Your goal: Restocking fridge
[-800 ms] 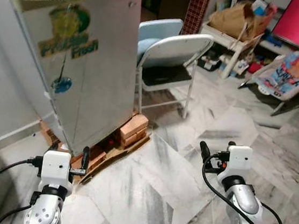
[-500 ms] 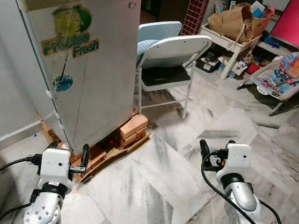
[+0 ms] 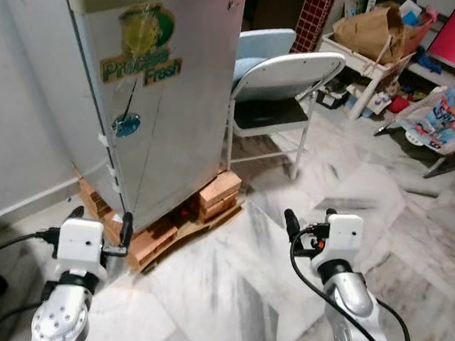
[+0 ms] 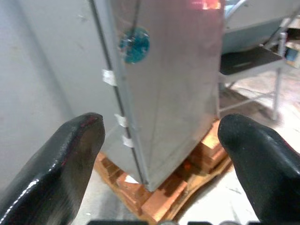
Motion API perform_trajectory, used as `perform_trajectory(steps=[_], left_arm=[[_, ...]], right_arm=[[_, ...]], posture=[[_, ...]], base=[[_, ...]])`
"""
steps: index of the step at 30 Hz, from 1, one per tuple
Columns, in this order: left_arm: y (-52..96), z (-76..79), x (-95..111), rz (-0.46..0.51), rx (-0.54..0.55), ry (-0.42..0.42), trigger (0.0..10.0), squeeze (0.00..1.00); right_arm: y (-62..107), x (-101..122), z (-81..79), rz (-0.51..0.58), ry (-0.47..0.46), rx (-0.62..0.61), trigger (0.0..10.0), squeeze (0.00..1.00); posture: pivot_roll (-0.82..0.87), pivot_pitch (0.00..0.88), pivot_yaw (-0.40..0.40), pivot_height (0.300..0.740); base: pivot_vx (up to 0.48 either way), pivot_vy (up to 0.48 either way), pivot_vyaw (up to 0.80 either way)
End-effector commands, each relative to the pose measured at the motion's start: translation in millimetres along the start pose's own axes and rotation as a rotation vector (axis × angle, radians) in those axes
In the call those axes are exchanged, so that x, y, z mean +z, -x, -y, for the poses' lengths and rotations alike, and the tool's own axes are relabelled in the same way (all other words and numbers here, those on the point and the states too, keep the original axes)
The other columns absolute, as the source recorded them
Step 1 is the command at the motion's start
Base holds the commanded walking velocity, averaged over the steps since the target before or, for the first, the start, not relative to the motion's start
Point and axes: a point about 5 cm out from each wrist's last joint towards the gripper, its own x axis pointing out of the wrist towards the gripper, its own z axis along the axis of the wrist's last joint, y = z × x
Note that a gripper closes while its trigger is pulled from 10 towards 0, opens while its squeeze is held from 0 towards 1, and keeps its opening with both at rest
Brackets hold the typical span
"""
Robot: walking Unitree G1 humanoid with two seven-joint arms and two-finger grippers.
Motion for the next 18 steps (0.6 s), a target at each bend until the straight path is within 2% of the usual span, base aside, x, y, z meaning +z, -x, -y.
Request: perform_trajectory(steps=[1, 18], left_arm=[[0.7, 0.6, 1.0, -0.001, -0.015, -0.01, 10.0, 0.0], [0.2, 3.8, 1.2, 0.004, -0.028, 0.001, 10.0, 0.0]], right_arm=[[-1.3, 2.5, 0.9, 0.011, 0.006, -0.001, 10.0, 0.0], [-5.3, 4.7, 6.0, 0.018, 0.016, -0.012, 10.0, 0.0]], posture=[[0.05, 0.045, -0.028, 0.74], [0.05, 0.044, -0.034, 0.74]], base=[[0.0, 0.469, -0.8], [0.0, 0.445, -0.76]])
